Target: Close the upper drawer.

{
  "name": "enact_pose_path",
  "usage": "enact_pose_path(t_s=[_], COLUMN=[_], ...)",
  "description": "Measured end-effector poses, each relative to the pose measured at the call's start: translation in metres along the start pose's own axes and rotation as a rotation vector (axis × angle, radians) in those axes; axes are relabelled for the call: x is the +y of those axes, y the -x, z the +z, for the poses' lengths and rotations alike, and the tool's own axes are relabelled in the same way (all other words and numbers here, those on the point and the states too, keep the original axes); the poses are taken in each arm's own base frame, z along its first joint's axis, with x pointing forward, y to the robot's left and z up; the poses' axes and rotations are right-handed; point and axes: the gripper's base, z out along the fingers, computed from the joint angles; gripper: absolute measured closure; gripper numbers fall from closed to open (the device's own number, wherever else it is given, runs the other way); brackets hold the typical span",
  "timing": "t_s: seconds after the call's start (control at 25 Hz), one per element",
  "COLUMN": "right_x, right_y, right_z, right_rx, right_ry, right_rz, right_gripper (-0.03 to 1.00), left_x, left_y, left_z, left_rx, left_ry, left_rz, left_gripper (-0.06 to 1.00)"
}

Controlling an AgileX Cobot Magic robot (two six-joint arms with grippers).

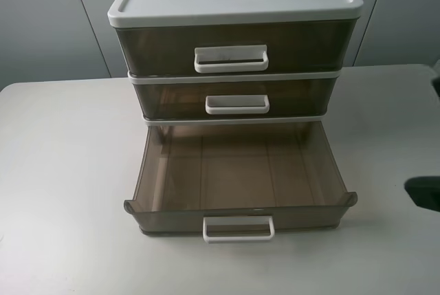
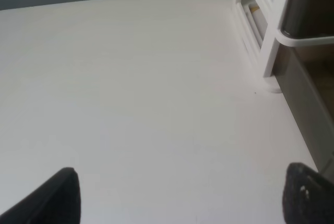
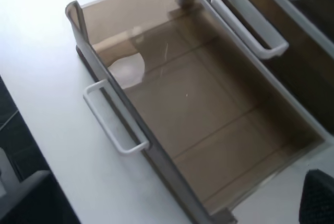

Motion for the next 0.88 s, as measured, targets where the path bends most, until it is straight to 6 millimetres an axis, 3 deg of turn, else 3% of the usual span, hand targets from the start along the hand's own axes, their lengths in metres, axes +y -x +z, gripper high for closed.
enact_pose_path(t_s=[0.16, 0.4, 0.6, 0.88], right_x=[0.005, 0.012, 0.014, 0.013], right_y=[-0.033, -0.074, -0.088, -0.089], right_z=[-0.013, -0.015, -0.028, -0.029], right_rx=[-0.050, -0.128, -0.237, -0.245], right_ry=[-0.005, -0.011, -0.020, -0.028], right_rz=[0.095, 0.128, 0.149, 0.153], right_gripper=[0.27, 0.27, 0.27, 0.27], left_x=[0.000, 0.000, 0.000, 0.000], left_y=[0.000, 0.000, 0.000, 0.000], left_z=[0.000, 0.000, 0.000, 0.000], left_rx=[0.000, 0.000, 0.000, 0.000], left_ry=[0.000, 0.000, 0.000, 0.000], left_rz=[0.000, 0.000, 0.000, 0.000], left_gripper=[0.20, 0.20, 0.20, 0.20])
